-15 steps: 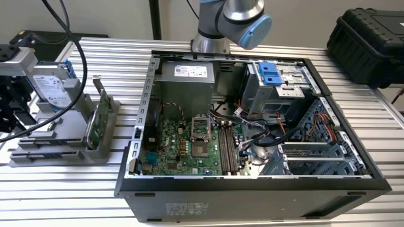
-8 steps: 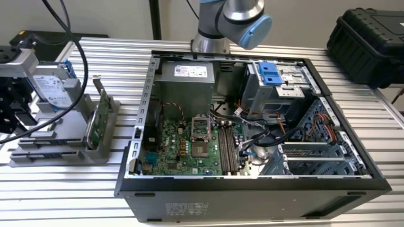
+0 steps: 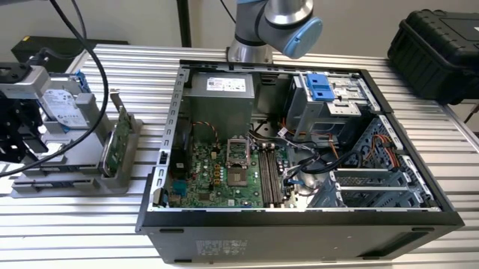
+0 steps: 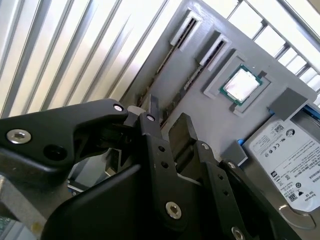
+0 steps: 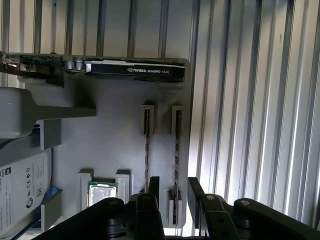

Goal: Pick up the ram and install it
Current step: 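Pick up the ram and move it above insertion slot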

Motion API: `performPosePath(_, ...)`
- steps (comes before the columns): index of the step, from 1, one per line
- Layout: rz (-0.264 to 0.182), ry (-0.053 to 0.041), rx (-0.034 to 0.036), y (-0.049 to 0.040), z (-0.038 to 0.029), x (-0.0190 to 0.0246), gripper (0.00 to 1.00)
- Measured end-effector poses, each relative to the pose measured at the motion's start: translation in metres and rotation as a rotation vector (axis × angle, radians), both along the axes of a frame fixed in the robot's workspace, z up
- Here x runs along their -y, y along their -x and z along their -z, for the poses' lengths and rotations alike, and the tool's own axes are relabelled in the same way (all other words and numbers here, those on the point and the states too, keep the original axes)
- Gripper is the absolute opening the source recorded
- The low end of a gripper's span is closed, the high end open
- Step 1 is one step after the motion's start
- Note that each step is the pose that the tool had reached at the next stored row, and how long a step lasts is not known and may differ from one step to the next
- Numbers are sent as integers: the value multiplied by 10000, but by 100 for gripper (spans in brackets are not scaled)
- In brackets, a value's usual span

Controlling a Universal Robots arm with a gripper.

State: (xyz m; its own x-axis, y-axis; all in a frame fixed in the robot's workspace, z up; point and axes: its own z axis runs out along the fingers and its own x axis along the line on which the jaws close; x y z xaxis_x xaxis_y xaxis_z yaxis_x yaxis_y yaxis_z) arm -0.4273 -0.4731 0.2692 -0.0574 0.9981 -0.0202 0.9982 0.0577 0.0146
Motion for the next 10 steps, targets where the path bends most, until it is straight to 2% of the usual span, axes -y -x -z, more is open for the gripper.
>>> performPosePath(6, 0, -1, 1, 0, 5, 0, 100)
performPosePath(10, 0, -1, 1, 0, 48, 0, 100)
